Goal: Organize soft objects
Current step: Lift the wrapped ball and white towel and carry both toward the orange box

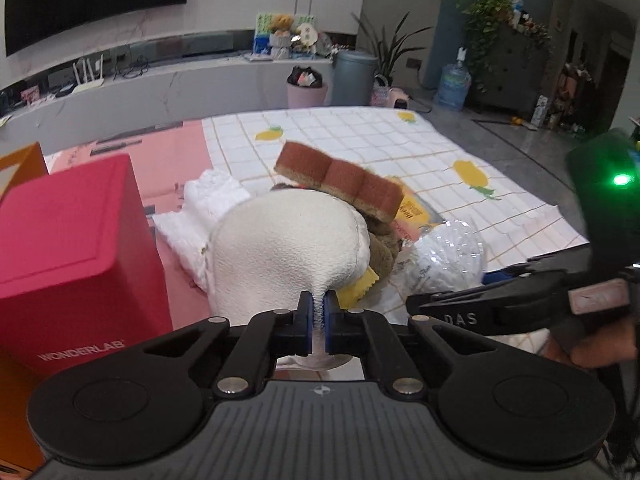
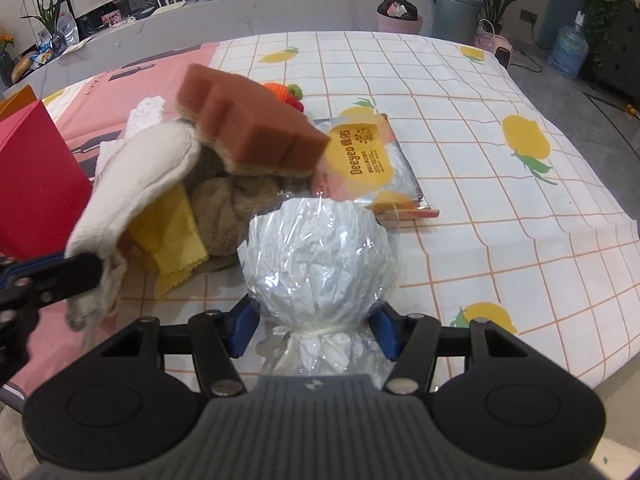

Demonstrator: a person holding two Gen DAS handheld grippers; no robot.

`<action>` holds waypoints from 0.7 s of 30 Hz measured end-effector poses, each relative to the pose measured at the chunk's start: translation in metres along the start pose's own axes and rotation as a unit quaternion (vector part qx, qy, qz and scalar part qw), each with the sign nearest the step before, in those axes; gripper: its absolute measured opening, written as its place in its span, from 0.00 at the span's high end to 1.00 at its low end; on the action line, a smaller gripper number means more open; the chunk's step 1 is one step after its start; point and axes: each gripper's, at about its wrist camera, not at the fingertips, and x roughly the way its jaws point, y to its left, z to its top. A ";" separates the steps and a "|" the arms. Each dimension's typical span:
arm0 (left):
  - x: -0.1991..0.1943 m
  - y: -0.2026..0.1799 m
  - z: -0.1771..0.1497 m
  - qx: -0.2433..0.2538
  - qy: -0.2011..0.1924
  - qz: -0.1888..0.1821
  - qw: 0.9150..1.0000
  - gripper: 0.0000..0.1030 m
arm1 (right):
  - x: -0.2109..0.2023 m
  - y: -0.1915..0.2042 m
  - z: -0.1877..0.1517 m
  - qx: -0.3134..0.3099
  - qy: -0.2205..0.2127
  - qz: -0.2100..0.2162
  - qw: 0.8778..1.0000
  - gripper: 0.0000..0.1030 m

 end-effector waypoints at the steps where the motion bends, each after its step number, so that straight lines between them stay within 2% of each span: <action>1: -0.004 0.000 0.001 0.002 -0.004 -0.002 1.000 0.95 | -0.001 0.001 0.000 -0.001 -0.002 0.001 1.000 0.43; 11: -0.028 0.001 0.012 0.004 -0.030 0.016 0.999 0.95 | -0.023 0.002 -0.007 -0.004 -0.030 0.011 0.999 0.44; 21: -0.047 0.004 0.018 -0.002 -0.043 0.012 0.999 0.95 | -0.048 0.008 -0.016 -0.011 -0.062 0.011 0.998 0.43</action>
